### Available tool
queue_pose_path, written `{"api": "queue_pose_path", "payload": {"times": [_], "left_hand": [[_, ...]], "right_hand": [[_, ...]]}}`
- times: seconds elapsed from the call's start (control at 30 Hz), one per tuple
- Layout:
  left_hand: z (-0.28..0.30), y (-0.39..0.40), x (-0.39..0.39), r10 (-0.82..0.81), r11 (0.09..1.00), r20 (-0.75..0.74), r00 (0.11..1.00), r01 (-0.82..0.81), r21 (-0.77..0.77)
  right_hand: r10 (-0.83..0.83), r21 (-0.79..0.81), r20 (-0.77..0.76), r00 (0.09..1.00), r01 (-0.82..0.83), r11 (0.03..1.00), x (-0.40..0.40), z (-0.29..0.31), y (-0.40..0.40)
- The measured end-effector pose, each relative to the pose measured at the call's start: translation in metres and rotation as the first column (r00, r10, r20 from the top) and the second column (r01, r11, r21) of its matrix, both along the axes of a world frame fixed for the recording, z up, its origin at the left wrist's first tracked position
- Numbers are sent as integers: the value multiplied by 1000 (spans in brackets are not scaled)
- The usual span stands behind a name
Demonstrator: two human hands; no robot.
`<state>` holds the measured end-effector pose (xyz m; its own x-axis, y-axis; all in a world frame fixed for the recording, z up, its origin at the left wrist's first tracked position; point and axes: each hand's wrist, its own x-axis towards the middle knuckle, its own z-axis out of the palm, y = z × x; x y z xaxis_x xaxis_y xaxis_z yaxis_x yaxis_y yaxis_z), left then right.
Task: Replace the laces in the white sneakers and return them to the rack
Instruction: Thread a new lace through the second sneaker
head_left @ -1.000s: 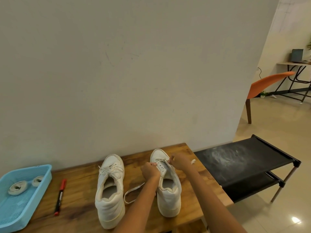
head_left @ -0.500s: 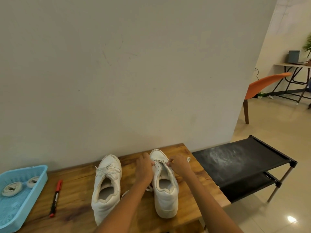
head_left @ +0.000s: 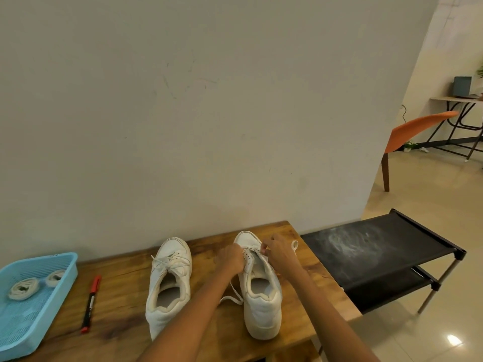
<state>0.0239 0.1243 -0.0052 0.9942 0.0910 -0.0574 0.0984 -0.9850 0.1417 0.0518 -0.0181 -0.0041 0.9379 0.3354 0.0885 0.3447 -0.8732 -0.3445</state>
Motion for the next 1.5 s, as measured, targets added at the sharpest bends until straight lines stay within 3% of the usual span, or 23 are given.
{"api": "queue_pose_path", "payload": {"times": [0.07,0.2,0.27,0.33,0.43,0.57,0.7,0.83,0.93,1.03,1.2,1.3,1.5], "left_hand": [[6,-1,2,47,993,3,999,-46,-111],[17,-3,-5,177,941,281,943,-78,-329],[23,-8,-10,184,910,269,945,-60,-410],[29,-17,-17,186,881,168,968,-89,-464],[27,-34,-27,207,921,57,977,-174,-349],[18,-44,-42,168,949,172,971,-112,-294],[5,-41,-56,171,961,321,932,-86,-262],[-1,-42,-55,213,945,333,919,-107,-311],[-5,-42,-49,371,869,298,879,-217,-445],[-5,-42,-49,536,723,232,812,-300,-622],[-8,-39,-51,614,559,133,778,-310,-769],[-8,-38,-51,619,516,113,777,-294,-805],[-11,-36,-51,612,505,104,784,-286,-814]], "right_hand": [[5,21,-61,998,-4,1000,-1,-2,0],[-3,-4,-99,995,3,1000,0,19,-6],[-9,11,-61,998,9,1000,-3,35,-8],[-35,38,-16,999,35,999,-9,50,-5],[-129,76,31,991,126,989,-21,61,5],[-249,84,138,959,239,967,-44,53,21],[-339,283,24,940,319,905,-60,20,37],[-435,346,-35,900,419,839,-56,10,40],[-382,360,26,924,347,866,-58,14,44],[-374,398,35,927,330,856,-57,17,43],[-313,213,71,947,293,932,-57,15,44],[-279,113,84,957,269,957,-53,13,47],[-182,72,76,980,176,982,-55,14,46]]}}
